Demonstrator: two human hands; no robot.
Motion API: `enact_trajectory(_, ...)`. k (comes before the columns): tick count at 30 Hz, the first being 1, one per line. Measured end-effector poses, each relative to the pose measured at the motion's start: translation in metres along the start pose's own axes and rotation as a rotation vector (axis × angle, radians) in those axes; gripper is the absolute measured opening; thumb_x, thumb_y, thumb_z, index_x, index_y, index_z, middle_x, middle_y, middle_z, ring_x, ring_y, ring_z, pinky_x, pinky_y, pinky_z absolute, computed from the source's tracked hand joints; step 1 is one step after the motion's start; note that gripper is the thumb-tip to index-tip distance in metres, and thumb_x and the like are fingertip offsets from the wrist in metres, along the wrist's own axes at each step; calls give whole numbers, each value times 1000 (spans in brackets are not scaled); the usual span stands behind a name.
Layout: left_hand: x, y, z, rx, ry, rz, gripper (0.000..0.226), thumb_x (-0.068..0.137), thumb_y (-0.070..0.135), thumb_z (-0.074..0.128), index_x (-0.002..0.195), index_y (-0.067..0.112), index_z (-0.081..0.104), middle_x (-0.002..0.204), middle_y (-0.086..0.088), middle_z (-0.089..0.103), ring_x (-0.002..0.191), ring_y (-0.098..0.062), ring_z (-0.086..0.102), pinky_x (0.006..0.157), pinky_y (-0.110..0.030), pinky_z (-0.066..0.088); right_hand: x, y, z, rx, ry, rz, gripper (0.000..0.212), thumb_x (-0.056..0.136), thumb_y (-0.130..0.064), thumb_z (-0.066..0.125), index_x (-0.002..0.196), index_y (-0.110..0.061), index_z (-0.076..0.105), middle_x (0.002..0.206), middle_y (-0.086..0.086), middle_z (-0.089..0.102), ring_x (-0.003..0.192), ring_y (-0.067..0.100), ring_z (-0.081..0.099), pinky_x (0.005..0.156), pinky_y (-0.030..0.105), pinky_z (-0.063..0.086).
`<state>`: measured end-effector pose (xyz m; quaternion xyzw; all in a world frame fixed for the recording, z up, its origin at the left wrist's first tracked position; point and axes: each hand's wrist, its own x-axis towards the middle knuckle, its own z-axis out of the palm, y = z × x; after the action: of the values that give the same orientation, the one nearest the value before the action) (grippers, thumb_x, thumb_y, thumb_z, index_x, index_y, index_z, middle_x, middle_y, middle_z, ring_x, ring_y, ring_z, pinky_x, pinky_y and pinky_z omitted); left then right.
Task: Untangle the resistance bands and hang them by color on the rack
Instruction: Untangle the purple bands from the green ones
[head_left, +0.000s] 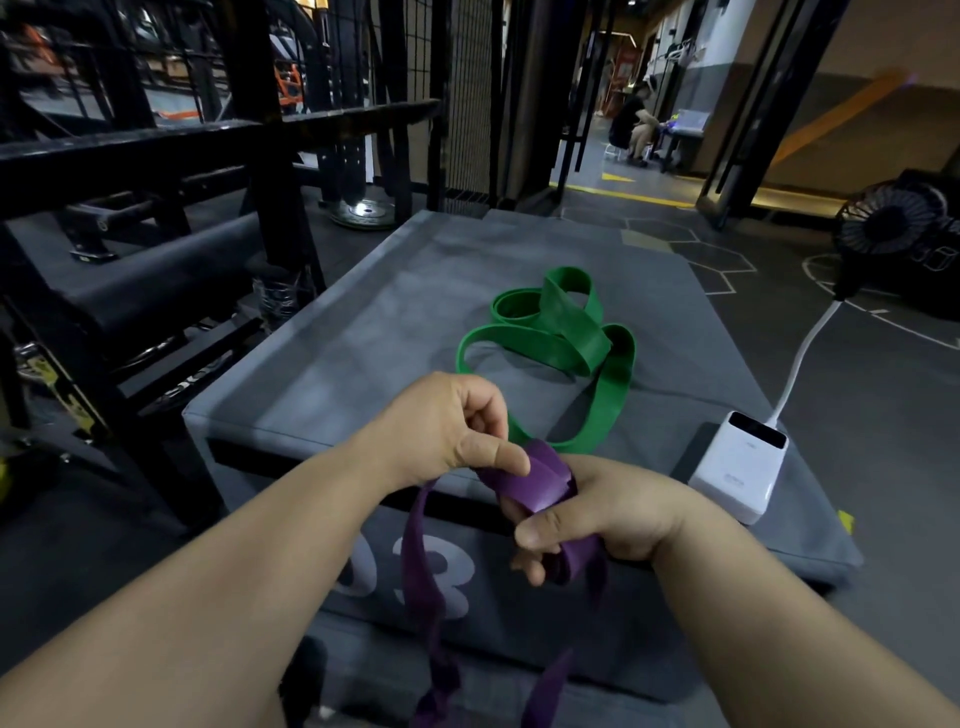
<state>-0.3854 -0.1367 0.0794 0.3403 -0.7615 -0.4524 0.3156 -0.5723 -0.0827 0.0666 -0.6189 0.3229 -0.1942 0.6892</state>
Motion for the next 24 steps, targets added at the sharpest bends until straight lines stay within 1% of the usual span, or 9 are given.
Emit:
enact_trajectory(3,0,0,-2,-5,-59,14,37,39,47,91,54,30,63,48,12,53,47,-1,43,48,-16,36,0,-3,0,29,-103,-29,16,73,-11,66,62,-12,55,56,-2,55,68,18,68,76,35,48)
enact_trajectory(7,0,-2,0,-122,-138,8,50,36,77,77,57,33,64,51,14,51,49,-2,40,49,-16,32,4,-4,1,39,-276,-6,22,81,-19,72,67,-9,58,58,-3,61,72,18,70,73,33,49)
enact_trajectory(11,-1,-6,16,-261,-108,2,60,49,81,70,67,25,60,55,16,49,50,1,40,49,-11,34,7,-1,3,235,-362,-79,19,85,-27,68,74,-14,60,59,-4,64,55,11,64,65,33,47)
enact_trajectory(13,-1,-10,25,-330,-85,-16,71,55,85,60,80,19,59,64,14,55,59,0,49,58,-12,42,5,-2,2,371,-360,-124,21,88,-25,64,76,-11,53,59,-5,62,51,8,60,61,29,46)
enact_trajectory(15,-2,-12,28,-420,-115,-23,83,57,90,52,96,17,62,85,3,63,82,-6,59,78,-19,49,3,-6,-1,474,-323,-160,18,91,-25,59,81,-12,52,61,-7,60,52,7,57,60,27,45)
enact_trajectory(17,-5,-11,27,-444,-213,14,79,67,78,61,109,12,57,104,-9,59,101,-14,57,95,-27,46,0,-9,-4,552,-282,-181,14,93,-26,56,86,-13,54,63,-8,58,53,7,55,60,25,45)
enact_trajectory(19,-7,-6,24,-456,-267,-1,66,71,48,78,116,6,55,110,-13,56,106,-20,54,99,-31,44,-1,-12,-7,598,-259,-198,14,92,-26,56,88,-13,55,68,-7,62,58,6,59,62,24,46)
enact_trajectory(21,-6,-3,23,-521,-245,-61,56,72,28,73,117,2,55,107,-16,55,102,-25,52,95,-35,44,-1,-12,-8,625,-259,-211,14,91,-25,56,89,-12,56,74,-4,66,63,7,61,64,24,47)
enact_trajectory(24,-6,1,23,-768,-192,-103,35,77,18,66,108,3,58,96,-22,52,82,-28,59,79,-34,51,2,-9,-7,617,-255,-202,16,92,-26,57,92,-10,59,86,4,68,72,12,63,71,27,49)
